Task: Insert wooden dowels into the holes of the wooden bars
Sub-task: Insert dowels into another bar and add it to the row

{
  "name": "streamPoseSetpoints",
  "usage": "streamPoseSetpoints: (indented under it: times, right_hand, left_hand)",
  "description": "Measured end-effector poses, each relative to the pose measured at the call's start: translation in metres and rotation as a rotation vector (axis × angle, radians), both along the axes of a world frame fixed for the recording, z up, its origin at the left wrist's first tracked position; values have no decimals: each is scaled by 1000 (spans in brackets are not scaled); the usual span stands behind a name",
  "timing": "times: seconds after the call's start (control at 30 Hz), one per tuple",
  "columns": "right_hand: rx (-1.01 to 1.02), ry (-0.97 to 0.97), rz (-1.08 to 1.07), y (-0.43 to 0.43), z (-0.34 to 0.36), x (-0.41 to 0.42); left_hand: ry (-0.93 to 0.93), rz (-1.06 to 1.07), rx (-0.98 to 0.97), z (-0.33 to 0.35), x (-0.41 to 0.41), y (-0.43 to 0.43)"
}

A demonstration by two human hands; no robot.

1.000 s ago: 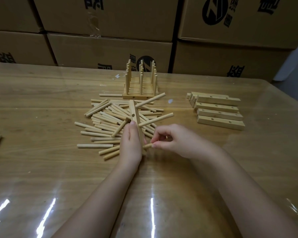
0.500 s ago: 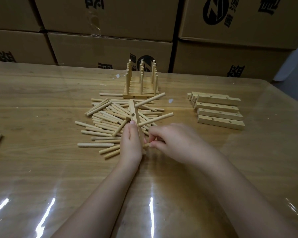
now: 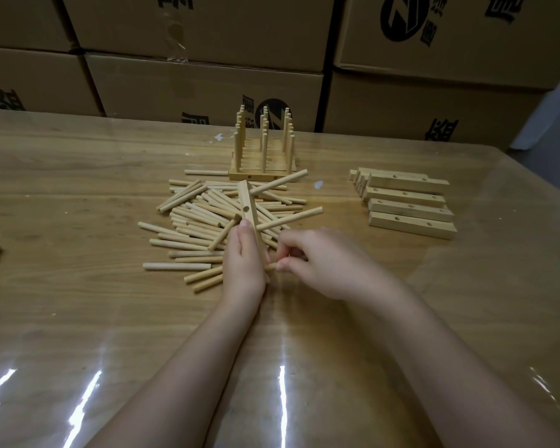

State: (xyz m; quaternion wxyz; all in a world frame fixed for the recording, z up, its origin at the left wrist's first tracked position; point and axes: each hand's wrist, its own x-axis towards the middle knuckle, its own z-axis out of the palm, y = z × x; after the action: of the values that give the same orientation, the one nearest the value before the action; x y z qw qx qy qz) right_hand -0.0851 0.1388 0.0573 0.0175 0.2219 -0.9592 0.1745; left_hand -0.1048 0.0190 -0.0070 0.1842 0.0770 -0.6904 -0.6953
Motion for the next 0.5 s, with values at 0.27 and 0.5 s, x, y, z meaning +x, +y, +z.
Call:
streamPoseSetpoints:
  times: [0.27, 0.5]
  right_hand:
    - [-148, -165, -105, 0, -12, -1]
    - [-3, -24, -63, 0, -13, 10]
  left_hand:
    - [7, -59, -107, -1, 0, 1]
    - [26, -71, -128, -2, -2, -2]
